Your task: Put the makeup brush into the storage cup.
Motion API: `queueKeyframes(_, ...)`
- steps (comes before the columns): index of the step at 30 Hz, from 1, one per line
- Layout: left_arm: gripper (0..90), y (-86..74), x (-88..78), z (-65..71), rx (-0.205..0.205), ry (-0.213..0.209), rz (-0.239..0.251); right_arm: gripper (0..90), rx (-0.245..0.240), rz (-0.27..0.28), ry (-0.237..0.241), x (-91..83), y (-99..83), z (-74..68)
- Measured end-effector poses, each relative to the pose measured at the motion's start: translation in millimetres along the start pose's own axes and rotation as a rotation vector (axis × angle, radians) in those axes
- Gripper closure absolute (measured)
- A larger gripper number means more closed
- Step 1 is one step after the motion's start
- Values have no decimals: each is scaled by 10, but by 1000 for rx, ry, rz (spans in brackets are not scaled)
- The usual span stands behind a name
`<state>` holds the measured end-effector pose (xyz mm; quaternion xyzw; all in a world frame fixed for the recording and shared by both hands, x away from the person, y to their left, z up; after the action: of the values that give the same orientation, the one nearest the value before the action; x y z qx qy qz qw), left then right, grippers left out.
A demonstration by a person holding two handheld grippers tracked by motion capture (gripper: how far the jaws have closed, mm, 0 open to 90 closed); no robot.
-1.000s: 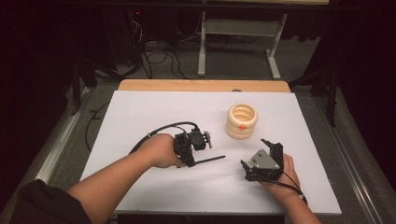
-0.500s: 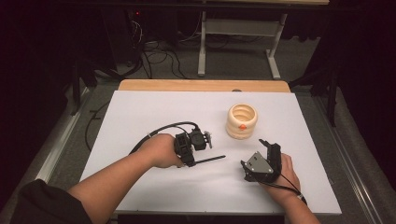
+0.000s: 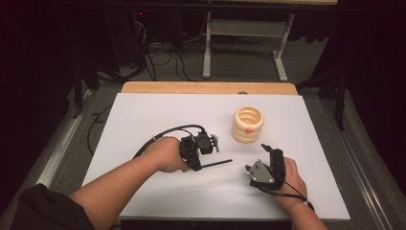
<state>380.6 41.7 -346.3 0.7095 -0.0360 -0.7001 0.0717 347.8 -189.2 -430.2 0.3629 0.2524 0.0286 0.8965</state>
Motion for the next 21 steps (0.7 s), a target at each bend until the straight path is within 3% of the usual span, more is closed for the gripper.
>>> queueKeyframes(6,836,20,-17,-3,3,4,-1,160,-17,12,-12,-26,22,-43)
queueKeyframes(9,836,30,-24,-5,6,6,-1,171,-51,22,-5,-25,39,-45)
queueKeyframes(12,836,44,-32,-4,9,7,-2,182,-40,18,-5,-40,45,-71)
queueKeyframes(14,836,56,-39,-4,12,7,-4,197,-71,27,3,-40,63,-65)
queueKeyframes(21,836,93,-43,-4,22,13,0,230,-79,32,-2,-58,84,-109)
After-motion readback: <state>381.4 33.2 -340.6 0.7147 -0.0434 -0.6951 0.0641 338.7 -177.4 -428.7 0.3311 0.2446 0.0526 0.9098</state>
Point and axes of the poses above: each handheld gripper's, and its own axes: x roughly forward along the jaws, y roughly out of its top, z roughly to its right, the point moved 2 cm from there along x, roughly forward along the jaws, and after that the axes turned 14 degrees about x, right-handed, at the moved point
